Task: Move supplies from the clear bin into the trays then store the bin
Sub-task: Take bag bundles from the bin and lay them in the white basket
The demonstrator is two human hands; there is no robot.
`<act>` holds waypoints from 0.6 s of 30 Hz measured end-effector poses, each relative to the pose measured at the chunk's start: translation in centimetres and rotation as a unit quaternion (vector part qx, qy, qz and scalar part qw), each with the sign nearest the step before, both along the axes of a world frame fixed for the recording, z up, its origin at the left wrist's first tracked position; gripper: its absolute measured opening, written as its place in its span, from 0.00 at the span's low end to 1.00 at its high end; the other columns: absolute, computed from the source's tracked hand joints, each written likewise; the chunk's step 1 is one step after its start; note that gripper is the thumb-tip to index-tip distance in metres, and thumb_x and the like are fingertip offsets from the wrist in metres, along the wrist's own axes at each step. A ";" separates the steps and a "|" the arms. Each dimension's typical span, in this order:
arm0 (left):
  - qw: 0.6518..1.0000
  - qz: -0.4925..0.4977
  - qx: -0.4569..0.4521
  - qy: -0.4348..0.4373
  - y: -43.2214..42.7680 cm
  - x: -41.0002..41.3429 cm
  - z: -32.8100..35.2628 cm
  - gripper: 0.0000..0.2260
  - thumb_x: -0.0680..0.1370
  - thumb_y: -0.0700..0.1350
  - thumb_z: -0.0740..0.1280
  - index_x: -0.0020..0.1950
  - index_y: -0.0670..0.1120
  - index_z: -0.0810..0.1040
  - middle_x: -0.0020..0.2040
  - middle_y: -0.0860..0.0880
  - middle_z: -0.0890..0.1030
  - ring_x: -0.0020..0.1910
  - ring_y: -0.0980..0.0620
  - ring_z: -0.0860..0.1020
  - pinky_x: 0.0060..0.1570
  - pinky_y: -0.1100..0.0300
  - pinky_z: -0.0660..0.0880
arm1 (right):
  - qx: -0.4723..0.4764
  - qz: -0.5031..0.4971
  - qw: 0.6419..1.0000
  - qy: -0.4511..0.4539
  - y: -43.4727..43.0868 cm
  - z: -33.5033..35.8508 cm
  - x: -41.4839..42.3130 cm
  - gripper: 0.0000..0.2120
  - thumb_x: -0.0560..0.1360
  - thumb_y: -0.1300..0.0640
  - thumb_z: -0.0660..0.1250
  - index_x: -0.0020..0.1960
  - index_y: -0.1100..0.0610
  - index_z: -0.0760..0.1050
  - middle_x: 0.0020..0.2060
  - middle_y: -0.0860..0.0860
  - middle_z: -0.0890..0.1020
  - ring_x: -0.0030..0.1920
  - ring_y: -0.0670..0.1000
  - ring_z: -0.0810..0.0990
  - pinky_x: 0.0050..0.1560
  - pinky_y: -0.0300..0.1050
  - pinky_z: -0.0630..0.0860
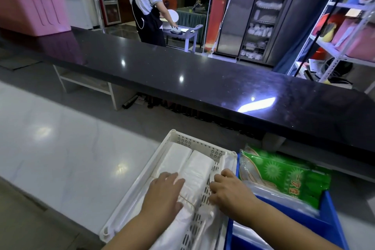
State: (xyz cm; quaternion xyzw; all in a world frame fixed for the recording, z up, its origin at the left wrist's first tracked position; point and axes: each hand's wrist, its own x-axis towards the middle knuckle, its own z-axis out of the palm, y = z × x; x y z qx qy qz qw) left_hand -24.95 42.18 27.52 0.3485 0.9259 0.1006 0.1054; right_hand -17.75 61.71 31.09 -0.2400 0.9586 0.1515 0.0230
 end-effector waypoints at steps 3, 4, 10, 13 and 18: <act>0.999 -0.001 0.010 -0.032 -0.4 0.5 -1.3 0.20 0.74 0.46 0.63 0.66 0.49 0.67 0.68 0.51 0.66 0.64 0.49 0.63 0.60 0.57 0.67 | -0.005 -0.005 1.000 0.004 0.0 -0.1 0.0 0.10 0.53 0.51 0.76 0.29 0.48 0.76 0.25 0.42 0.73 0.30 0.45 0.72 0.37 0.38 0.72; 0.999 -0.008 0.014 -0.033 -0.1 1.0 -1.5 0.17 0.74 0.46 0.62 0.63 0.48 0.68 0.66 0.51 0.67 0.62 0.49 0.64 0.58 0.57 0.69 | -0.008 -0.006 1.000 0.007 0.0 -0.1 0.0 0.10 0.52 0.52 0.76 0.28 0.48 0.75 0.24 0.43 0.72 0.30 0.45 0.71 0.37 0.38 0.72; 1.000 0.016 0.009 0.006 0.4 1.2 -1.5 0.11 0.74 0.46 0.63 0.55 0.47 0.73 0.57 0.49 0.71 0.58 0.48 0.69 0.53 0.56 0.70 | -0.014 0.006 1.000 0.001 0.2 -0.4 -0.6 0.10 0.55 0.52 0.75 0.30 0.48 0.75 0.26 0.43 0.73 0.31 0.45 0.72 0.37 0.38 0.71; 0.984 0.083 0.132 -0.082 0.5 1.7 -1.0 0.08 0.76 0.51 0.61 0.51 0.51 0.75 0.51 0.53 0.76 0.52 0.54 0.74 0.52 0.57 0.72 | -0.061 -0.027 0.997 -0.031 -0.2 -0.6 -1.2 0.14 0.63 0.54 0.74 0.47 0.47 0.78 0.40 0.46 0.80 0.43 0.48 0.76 0.47 0.42 0.73; 0.950 0.137 0.196 -0.199 1.9 3.2 -1.3 0.21 0.72 0.60 0.62 0.62 0.54 0.67 0.47 0.58 0.76 0.47 0.56 0.76 0.45 0.62 0.70 | -0.160 -0.100 0.980 -0.060 0.1 -1.2 -2.0 0.33 0.71 0.63 0.66 0.72 0.52 0.58 0.69 0.53 0.67 0.67 0.53 0.65 0.66 0.48 0.65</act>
